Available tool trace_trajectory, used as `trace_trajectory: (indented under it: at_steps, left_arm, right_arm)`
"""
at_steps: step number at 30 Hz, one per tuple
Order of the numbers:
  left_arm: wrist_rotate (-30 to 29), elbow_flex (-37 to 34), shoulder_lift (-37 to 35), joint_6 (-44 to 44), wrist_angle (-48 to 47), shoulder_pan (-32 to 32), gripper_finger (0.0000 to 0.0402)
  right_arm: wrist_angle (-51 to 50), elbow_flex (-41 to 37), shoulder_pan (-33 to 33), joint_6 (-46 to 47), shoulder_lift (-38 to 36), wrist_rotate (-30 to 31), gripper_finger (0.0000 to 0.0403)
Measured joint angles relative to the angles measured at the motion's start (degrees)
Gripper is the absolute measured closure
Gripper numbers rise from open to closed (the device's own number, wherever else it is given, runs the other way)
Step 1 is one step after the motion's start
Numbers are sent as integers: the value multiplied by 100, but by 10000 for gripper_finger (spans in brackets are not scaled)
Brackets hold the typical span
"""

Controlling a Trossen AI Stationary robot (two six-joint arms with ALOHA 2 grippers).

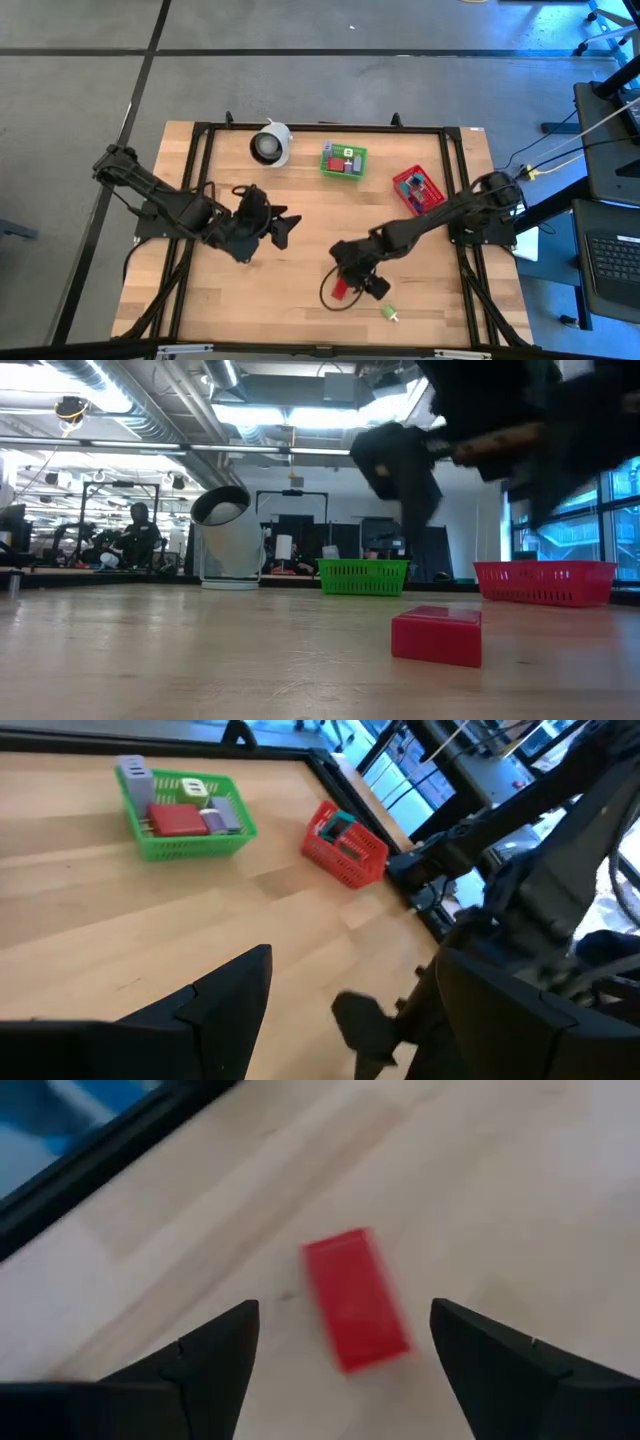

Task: Pick & Place Office items
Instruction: Put the red digital timer into the red bin

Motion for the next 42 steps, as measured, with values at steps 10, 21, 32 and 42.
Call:
trace_trajectory:
  at_steps: [10,21,32,42]
  left_arm:
    - [-757,2,37,-170,40,-298,123]
    - [-792,2,37,-165,51,-285,123]
    - [-793,2,37,-157,94,-285,123]
    - [-792,2,37,-156,106,-285,123]
  right_arm:
    - [592,0,199,-554,757,379,119]
    - [901,17,196,80,1085,397,127]
    - [879,22,192,963,1105,393,241]
    - [449,-1,187,1607,885,861,248]
